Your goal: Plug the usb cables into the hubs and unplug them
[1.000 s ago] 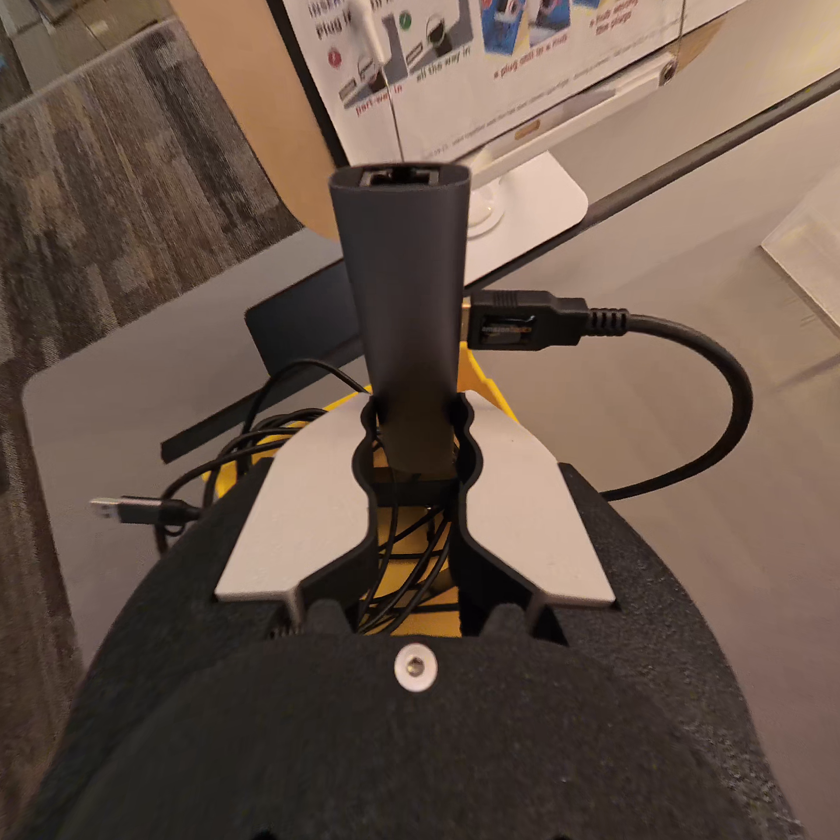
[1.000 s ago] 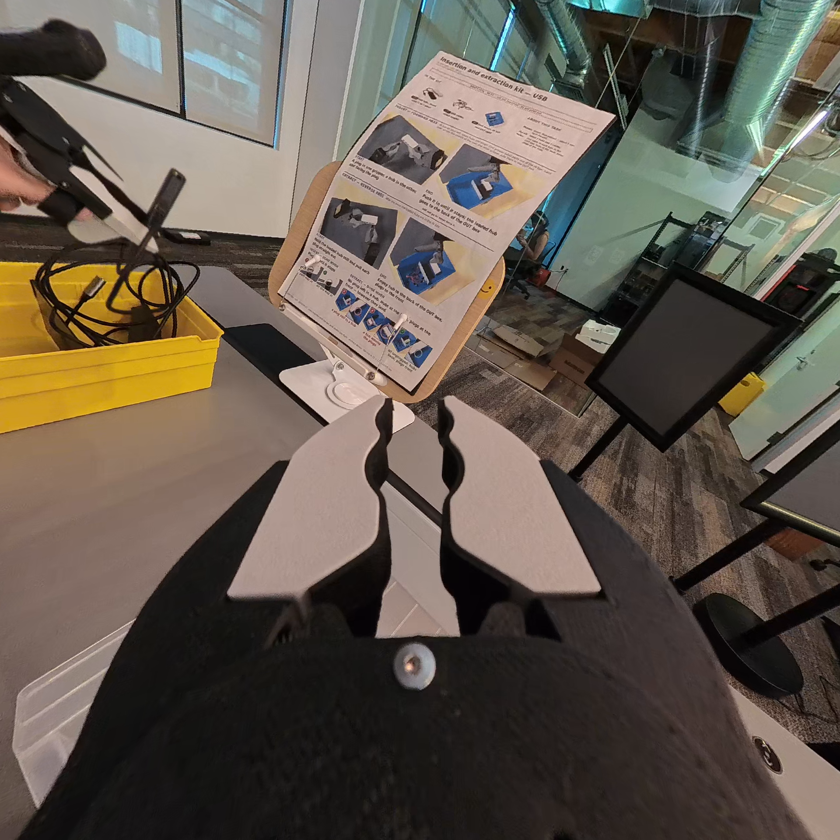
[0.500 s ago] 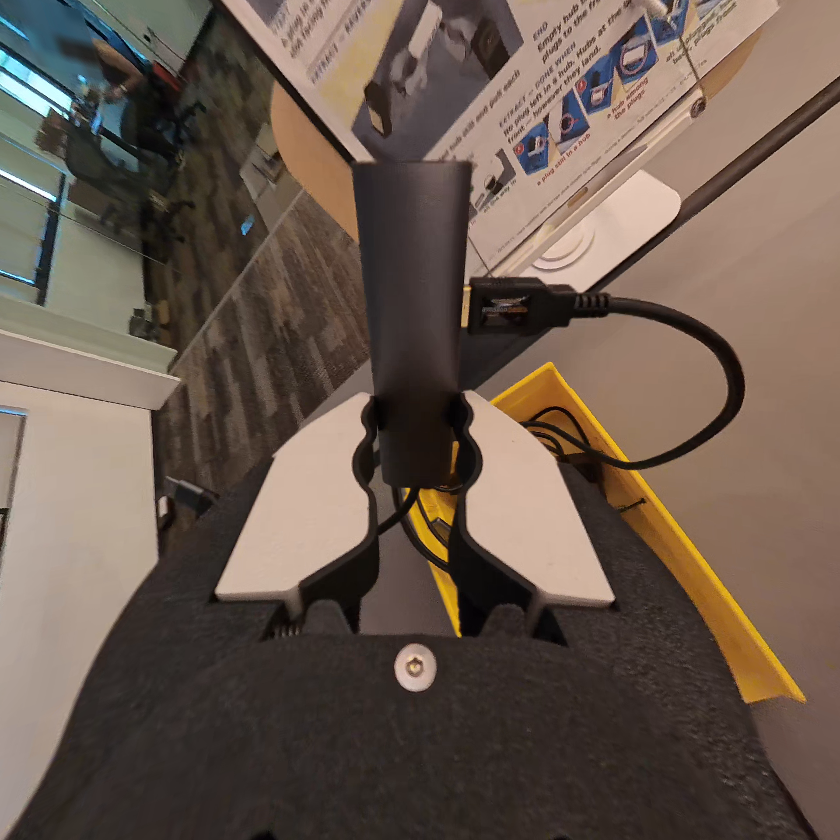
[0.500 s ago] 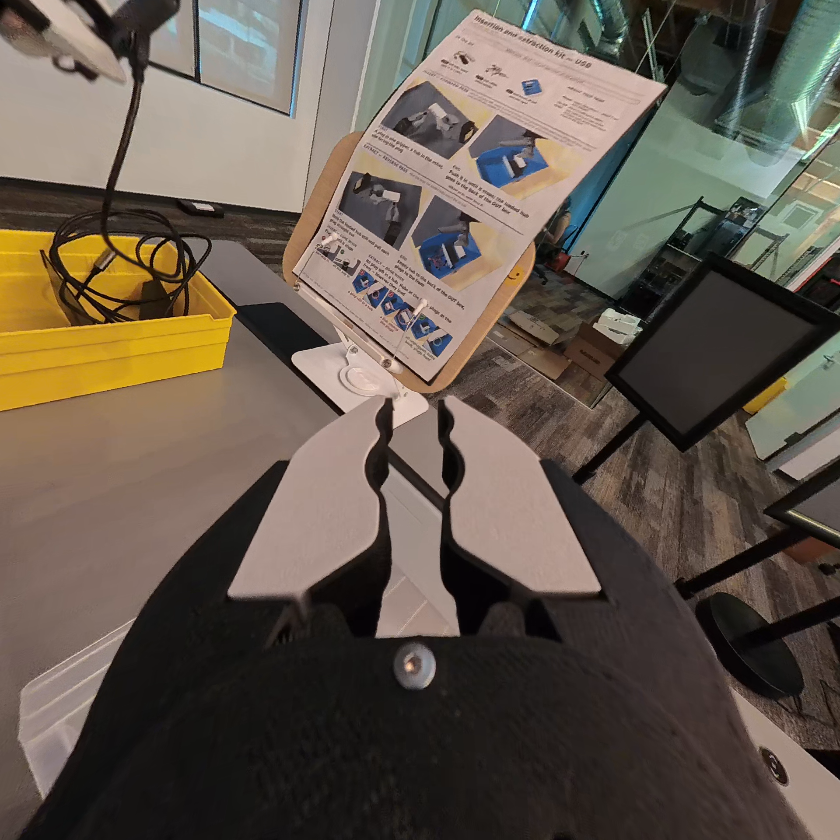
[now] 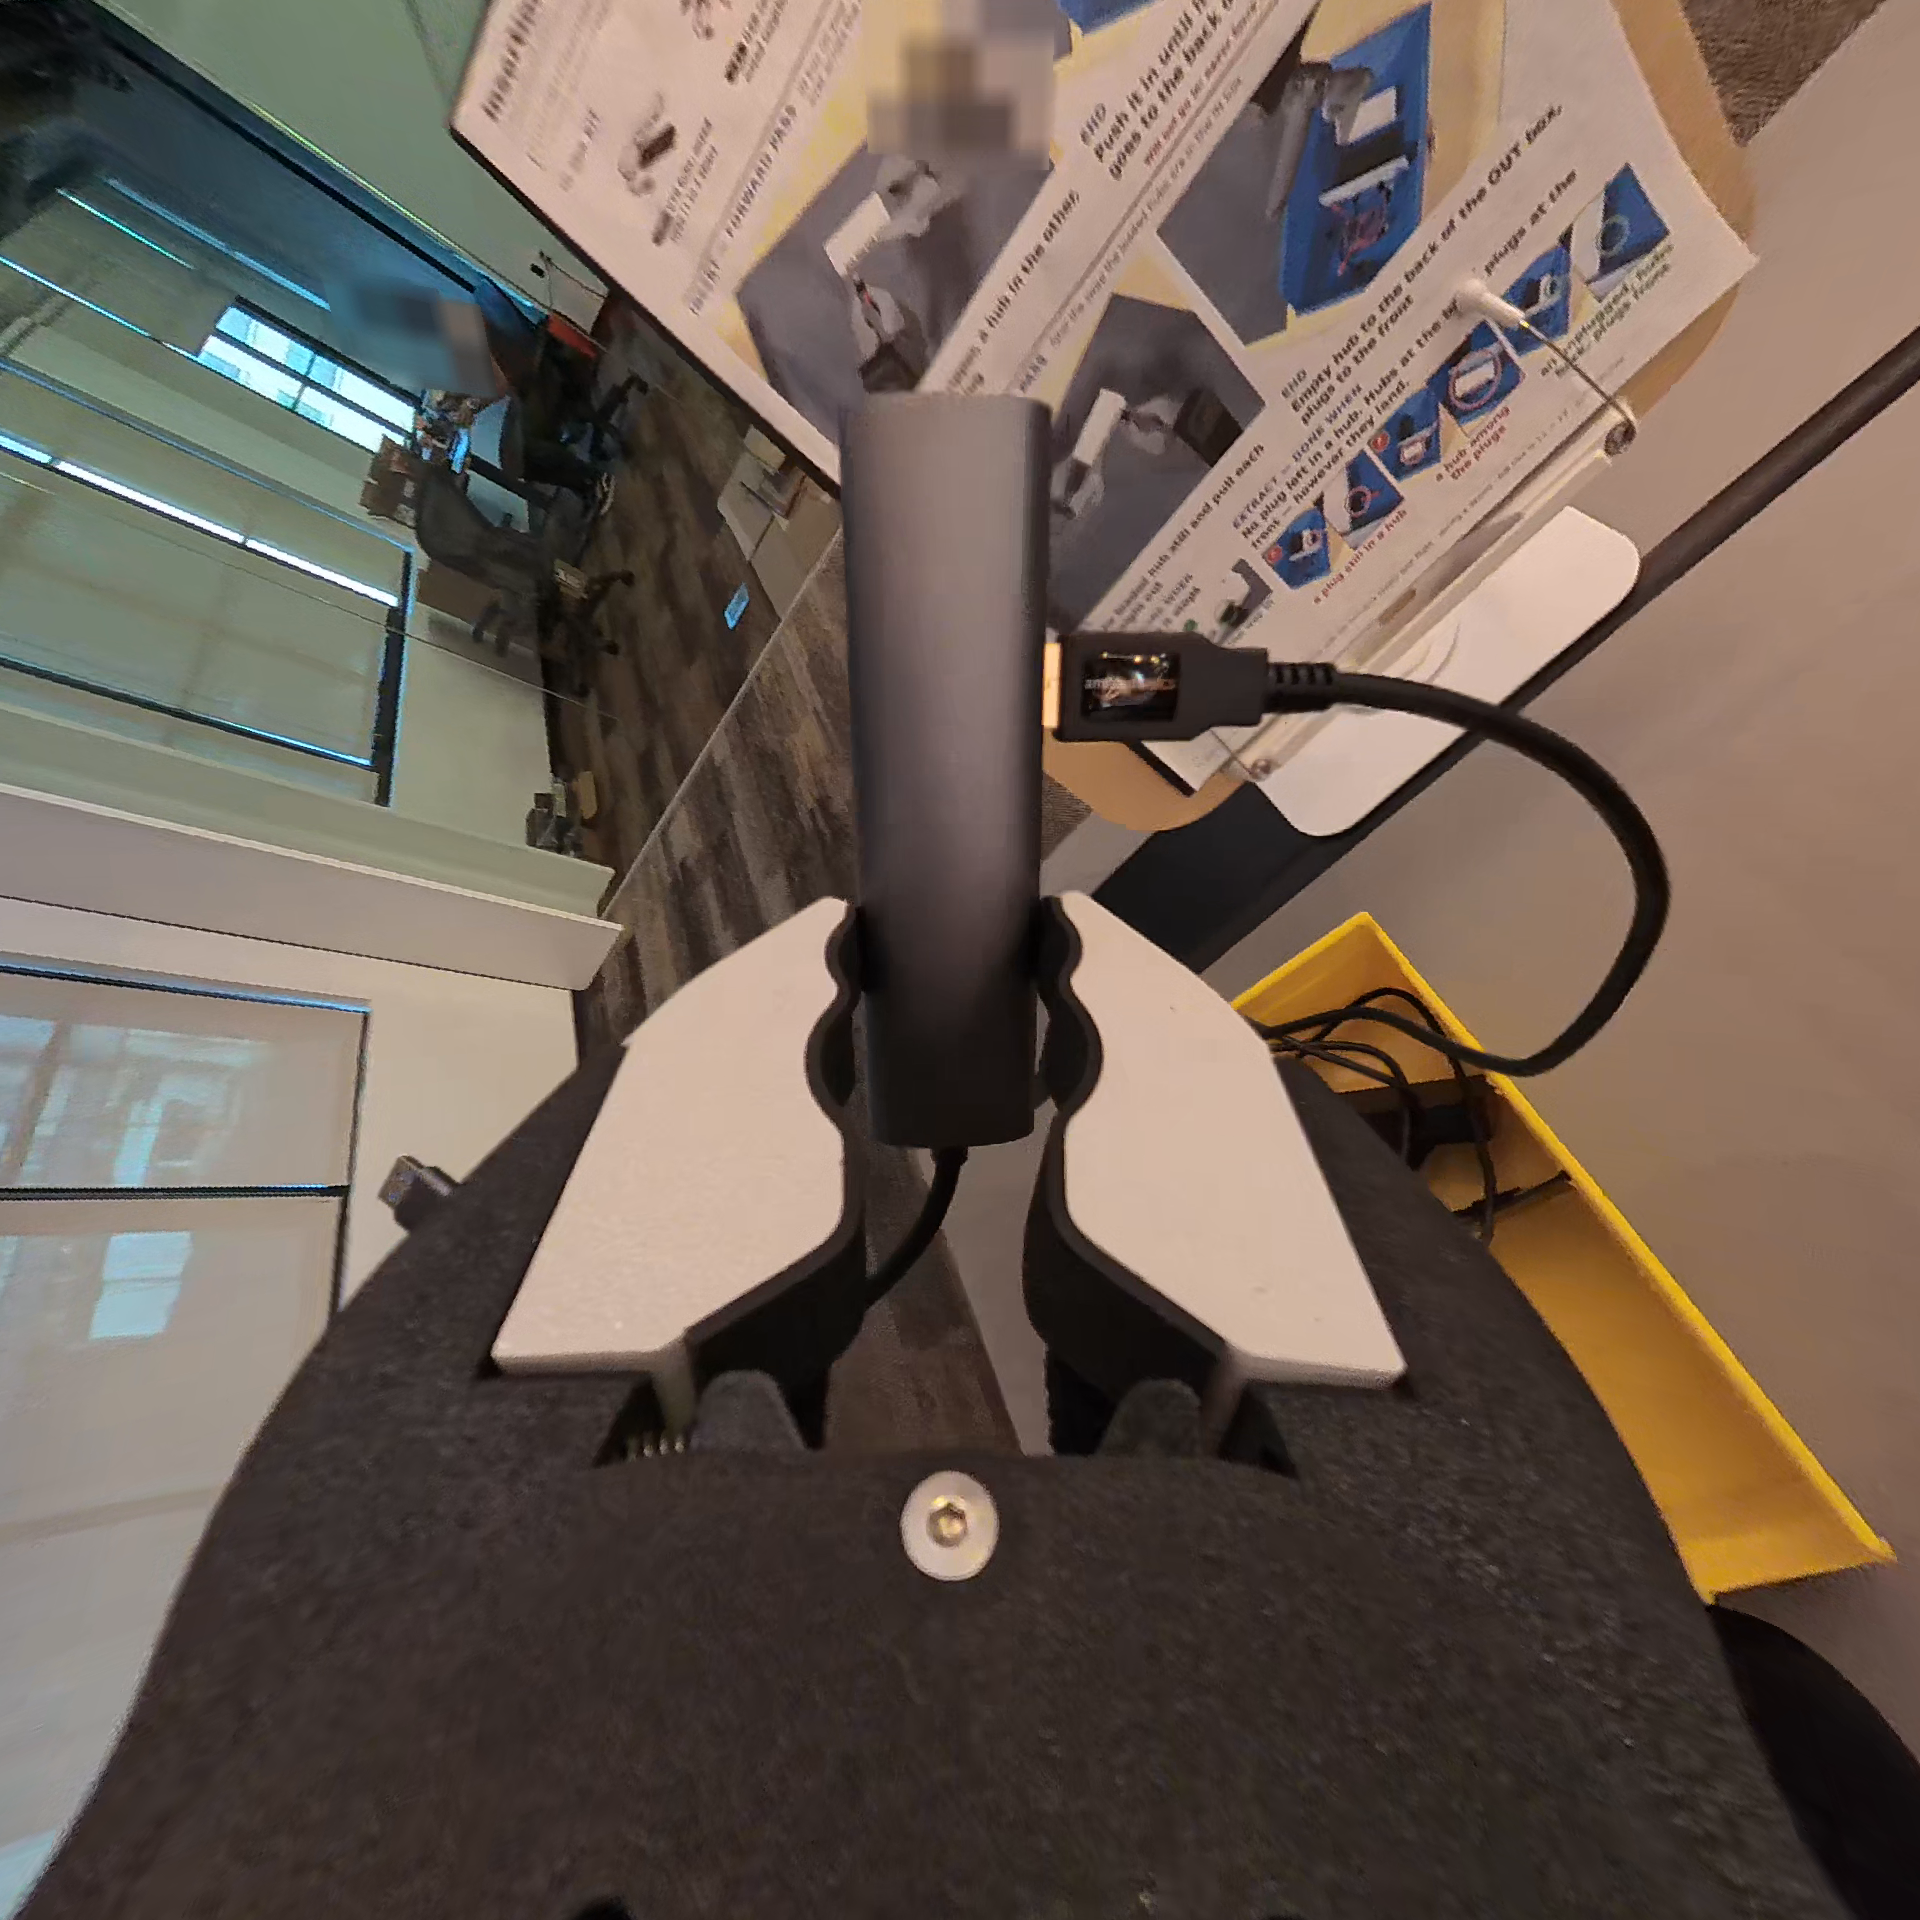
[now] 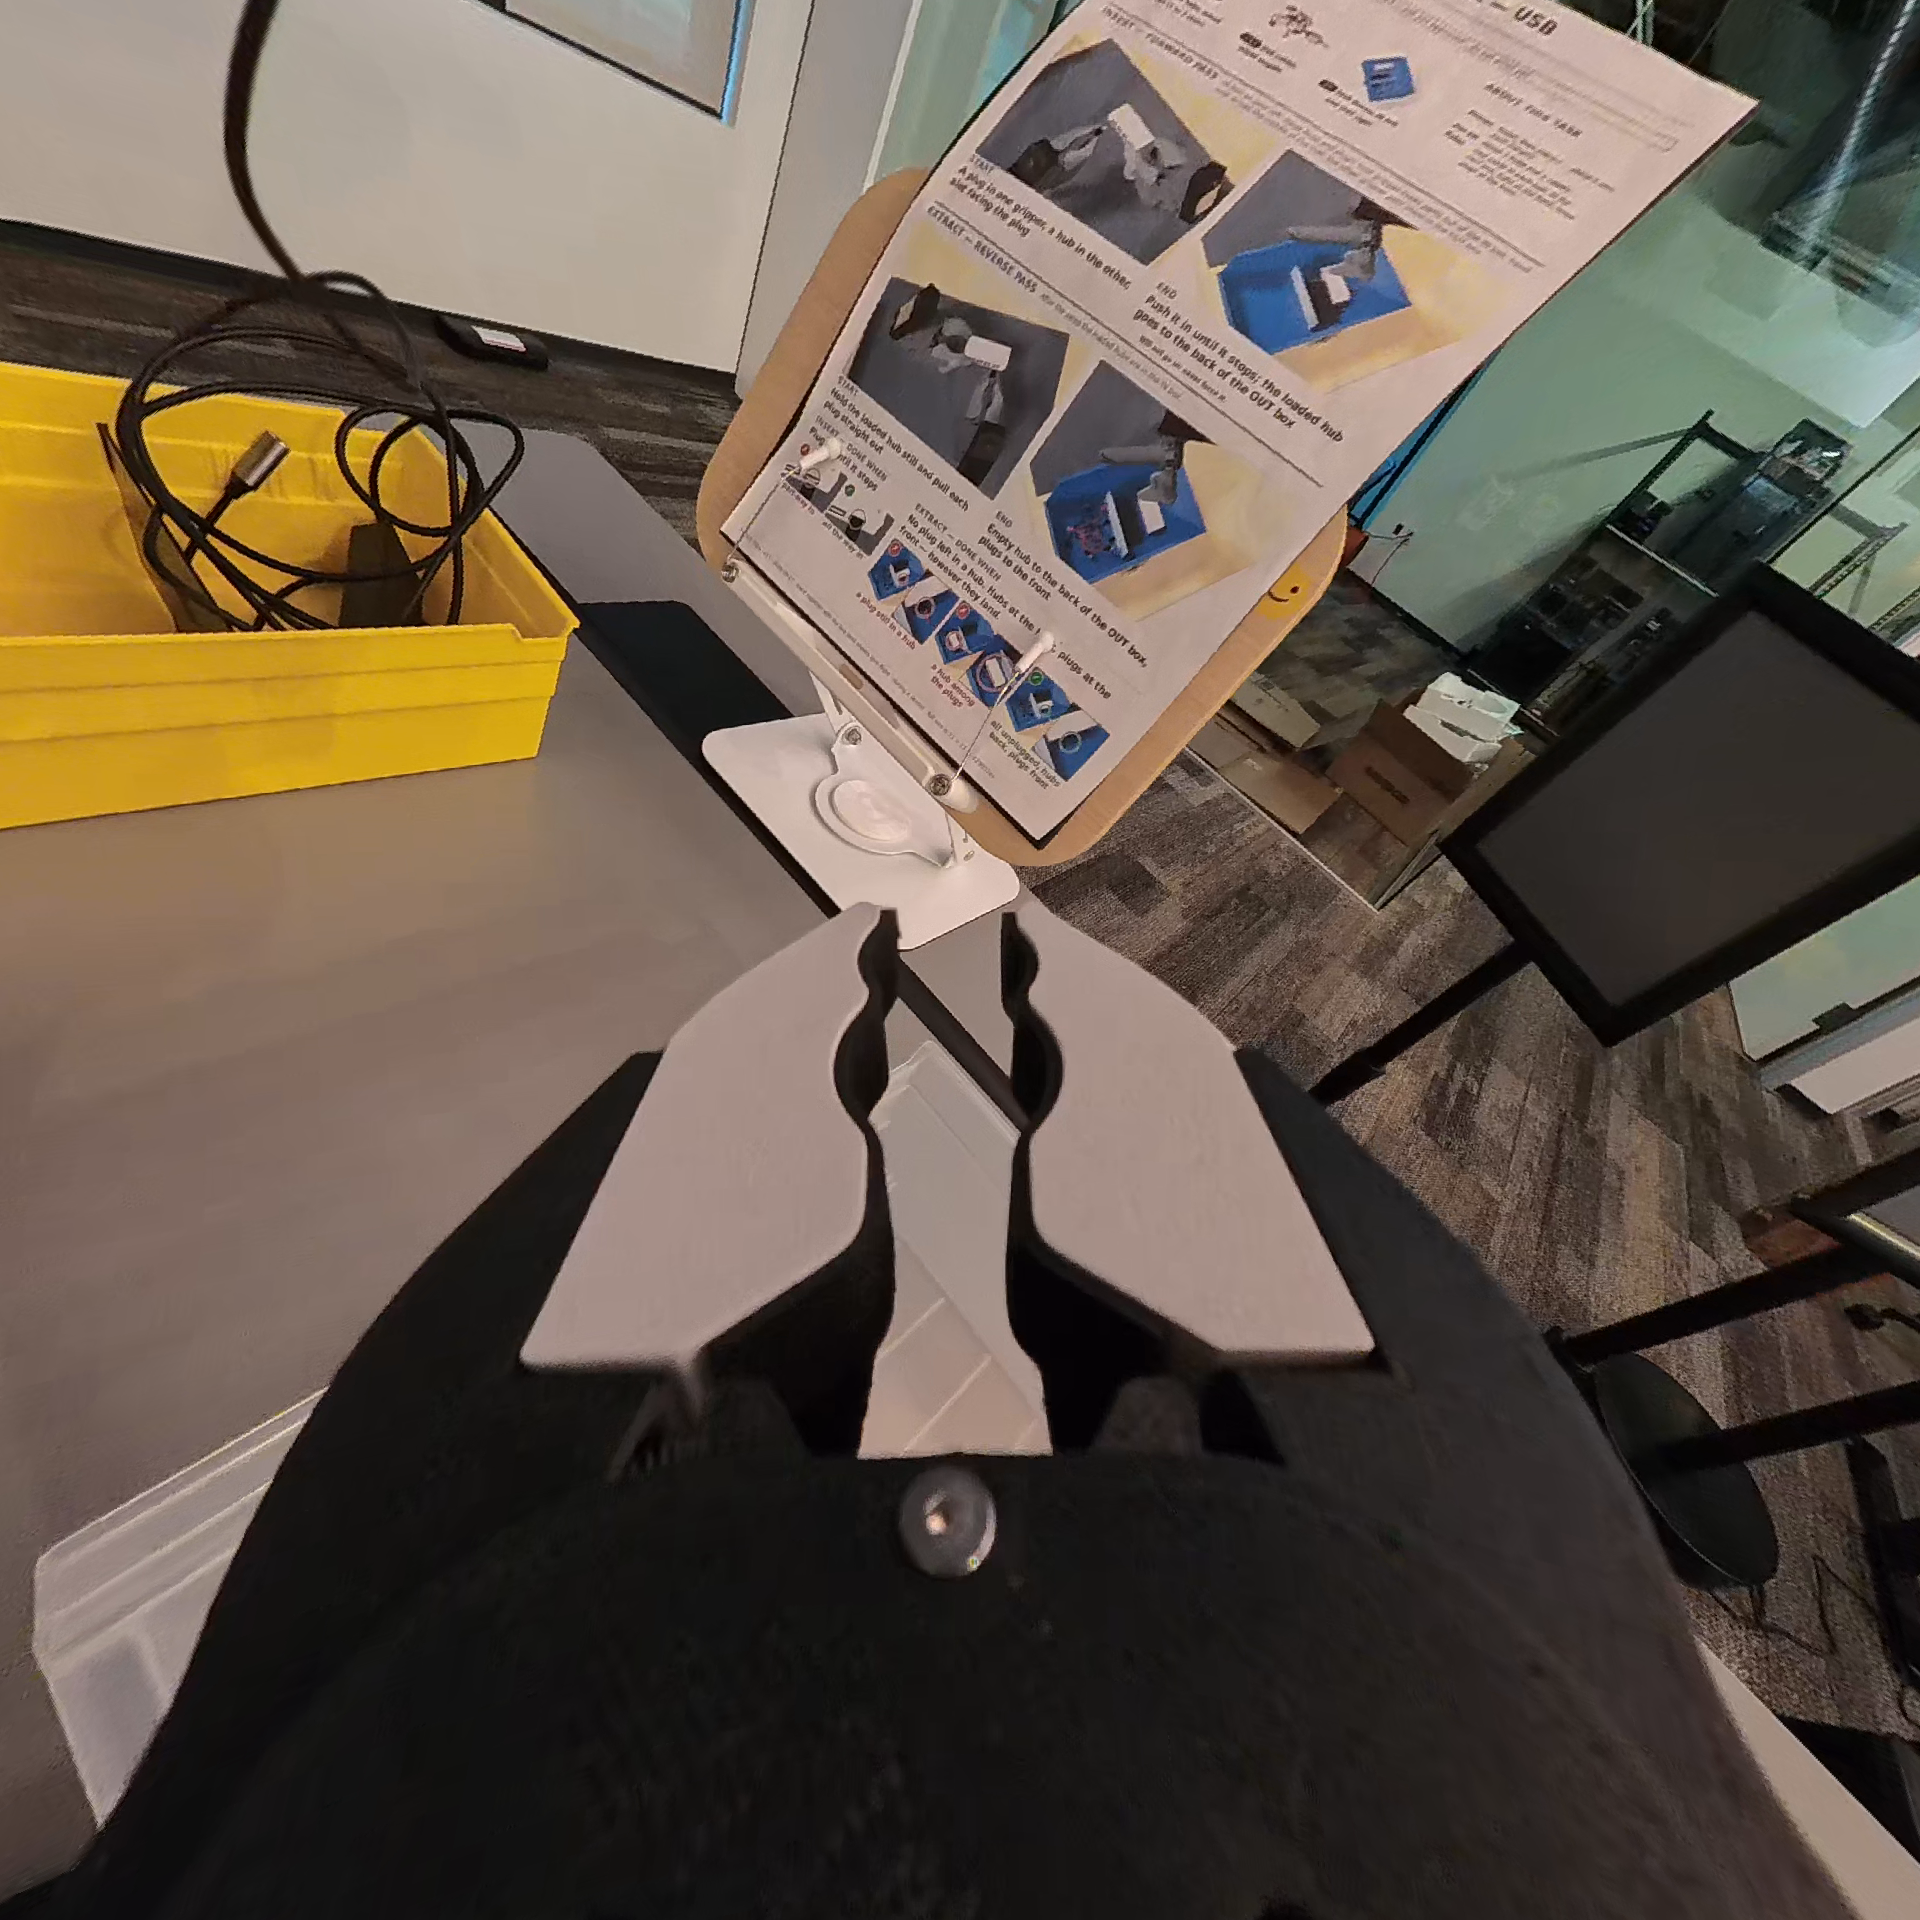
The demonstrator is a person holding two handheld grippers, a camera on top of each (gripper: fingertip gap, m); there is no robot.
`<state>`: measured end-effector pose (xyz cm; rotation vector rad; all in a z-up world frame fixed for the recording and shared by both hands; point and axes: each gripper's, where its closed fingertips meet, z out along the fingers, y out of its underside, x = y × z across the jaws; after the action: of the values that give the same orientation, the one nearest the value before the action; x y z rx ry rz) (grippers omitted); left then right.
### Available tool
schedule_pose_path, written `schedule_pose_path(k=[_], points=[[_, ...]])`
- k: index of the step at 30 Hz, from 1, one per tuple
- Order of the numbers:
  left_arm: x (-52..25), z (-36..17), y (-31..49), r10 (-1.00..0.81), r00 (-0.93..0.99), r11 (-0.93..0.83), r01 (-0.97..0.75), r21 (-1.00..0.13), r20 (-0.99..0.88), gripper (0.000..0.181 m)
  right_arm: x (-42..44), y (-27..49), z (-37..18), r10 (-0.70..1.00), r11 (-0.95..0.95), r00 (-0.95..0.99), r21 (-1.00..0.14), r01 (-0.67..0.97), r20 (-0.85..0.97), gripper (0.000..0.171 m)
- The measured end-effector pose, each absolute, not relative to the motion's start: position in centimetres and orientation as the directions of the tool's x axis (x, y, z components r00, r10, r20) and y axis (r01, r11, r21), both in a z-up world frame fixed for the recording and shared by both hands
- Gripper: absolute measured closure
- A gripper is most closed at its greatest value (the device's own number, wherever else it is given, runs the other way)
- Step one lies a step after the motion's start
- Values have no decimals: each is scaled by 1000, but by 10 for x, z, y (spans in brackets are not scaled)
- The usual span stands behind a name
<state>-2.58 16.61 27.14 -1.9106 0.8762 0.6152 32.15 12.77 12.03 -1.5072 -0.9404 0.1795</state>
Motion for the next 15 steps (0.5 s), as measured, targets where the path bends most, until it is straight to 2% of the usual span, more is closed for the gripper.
schedule_pose_path(k=[6, 11, 15], points=[[-16, 321, 160, -288, 618, -317, -782, -536, -731, 150, 302, 123, 120, 676, 143, 617, -893, 426, 403, 151], [-3, 362, 150, -266, 621, -290, -781, -553, -737, 150, 257, 106, 115, 748, 206, 509, -879, 430, 425, 151], [9, 391, 141, -256, 618, -282, -784, -554, -744, 150, 215, 83, 118, 820, 260, 409, -897, 356, 400, 151]])
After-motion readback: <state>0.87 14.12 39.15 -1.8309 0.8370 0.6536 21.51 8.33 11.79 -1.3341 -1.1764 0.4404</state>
